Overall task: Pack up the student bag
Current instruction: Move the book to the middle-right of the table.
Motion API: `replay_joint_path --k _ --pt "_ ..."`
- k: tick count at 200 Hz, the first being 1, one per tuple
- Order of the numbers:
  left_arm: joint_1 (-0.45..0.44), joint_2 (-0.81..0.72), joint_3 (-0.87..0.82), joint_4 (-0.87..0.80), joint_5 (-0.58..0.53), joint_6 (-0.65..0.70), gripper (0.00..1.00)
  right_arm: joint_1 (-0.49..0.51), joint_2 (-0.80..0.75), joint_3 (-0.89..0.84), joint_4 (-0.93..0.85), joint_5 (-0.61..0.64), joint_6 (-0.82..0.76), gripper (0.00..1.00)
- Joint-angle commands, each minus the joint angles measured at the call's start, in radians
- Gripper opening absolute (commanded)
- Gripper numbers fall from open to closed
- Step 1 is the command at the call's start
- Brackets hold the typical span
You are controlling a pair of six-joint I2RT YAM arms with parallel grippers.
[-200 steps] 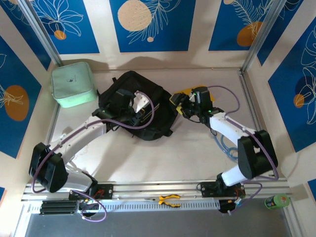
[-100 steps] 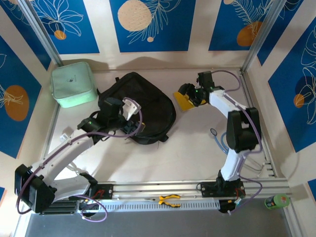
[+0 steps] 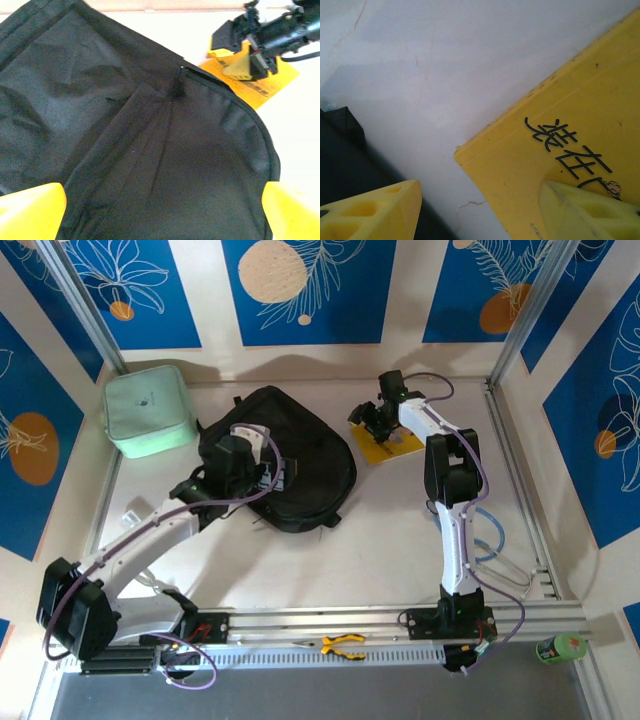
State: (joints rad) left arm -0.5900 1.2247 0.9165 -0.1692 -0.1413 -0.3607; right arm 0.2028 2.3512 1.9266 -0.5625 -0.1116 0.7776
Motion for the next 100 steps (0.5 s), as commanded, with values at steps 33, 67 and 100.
replay_joint_path --k 33,67,100 --pt "0.008 0.061 0.085 0.041 -0.06 -0.088 1.0 0.013 -0.046 -0.156 -0.091 0.025 0.003 0.64" --pt "0.008 0.103 0.141 0.026 -0.02 -0.055 1.0 0.021 -0.205 -0.401 -0.042 0.011 0.028 0.63" --pt "0.008 0.135 0.153 0.054 0.064 -0.041 1.0 0.025 -0.401 -0.683 0.031 0.033 0.074 0.63"
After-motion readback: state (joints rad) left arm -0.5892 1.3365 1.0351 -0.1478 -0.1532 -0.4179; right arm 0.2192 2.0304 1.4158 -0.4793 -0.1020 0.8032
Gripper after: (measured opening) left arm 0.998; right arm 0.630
